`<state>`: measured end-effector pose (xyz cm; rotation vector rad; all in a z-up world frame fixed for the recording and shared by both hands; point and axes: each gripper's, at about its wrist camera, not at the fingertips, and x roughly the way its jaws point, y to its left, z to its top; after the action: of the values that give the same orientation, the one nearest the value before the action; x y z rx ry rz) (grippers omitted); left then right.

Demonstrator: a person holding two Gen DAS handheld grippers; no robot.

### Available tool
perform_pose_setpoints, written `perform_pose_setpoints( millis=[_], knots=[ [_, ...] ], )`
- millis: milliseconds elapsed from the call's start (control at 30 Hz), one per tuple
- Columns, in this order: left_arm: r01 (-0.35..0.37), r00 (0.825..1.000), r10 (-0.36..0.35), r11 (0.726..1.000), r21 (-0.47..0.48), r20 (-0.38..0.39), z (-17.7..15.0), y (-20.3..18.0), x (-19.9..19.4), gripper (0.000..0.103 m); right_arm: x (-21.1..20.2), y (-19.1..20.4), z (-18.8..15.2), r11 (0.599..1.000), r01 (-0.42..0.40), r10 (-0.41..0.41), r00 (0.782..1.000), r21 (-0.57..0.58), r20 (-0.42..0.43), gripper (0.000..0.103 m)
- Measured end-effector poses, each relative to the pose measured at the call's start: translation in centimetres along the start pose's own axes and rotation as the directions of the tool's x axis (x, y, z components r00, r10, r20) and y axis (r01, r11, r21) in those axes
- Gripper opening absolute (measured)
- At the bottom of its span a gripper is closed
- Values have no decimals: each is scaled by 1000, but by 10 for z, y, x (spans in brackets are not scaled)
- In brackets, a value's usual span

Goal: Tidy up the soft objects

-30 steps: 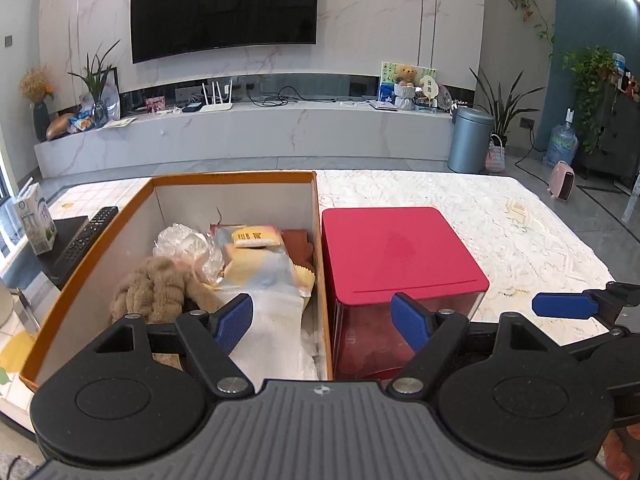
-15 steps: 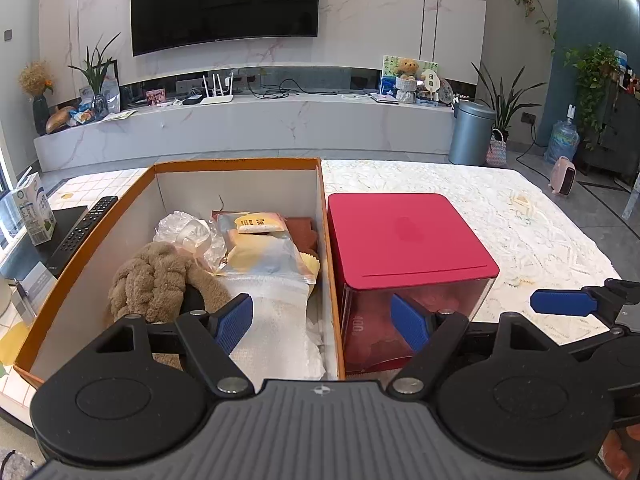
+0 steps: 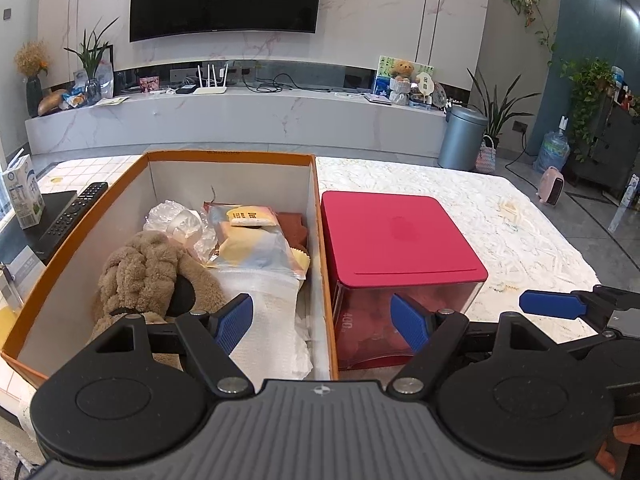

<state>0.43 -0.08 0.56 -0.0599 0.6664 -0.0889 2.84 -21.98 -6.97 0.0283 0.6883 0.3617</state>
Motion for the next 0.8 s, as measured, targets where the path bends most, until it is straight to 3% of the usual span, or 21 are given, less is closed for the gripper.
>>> perform_pose_setpoints(
  millis=[800],
  knots=[
    [-52, 999, 53, 998, 31, -14, -4, -4, 4, 92, 5, 0, -3, 1000, 18, -18, 999, -11, -27, 100]
  ],
)
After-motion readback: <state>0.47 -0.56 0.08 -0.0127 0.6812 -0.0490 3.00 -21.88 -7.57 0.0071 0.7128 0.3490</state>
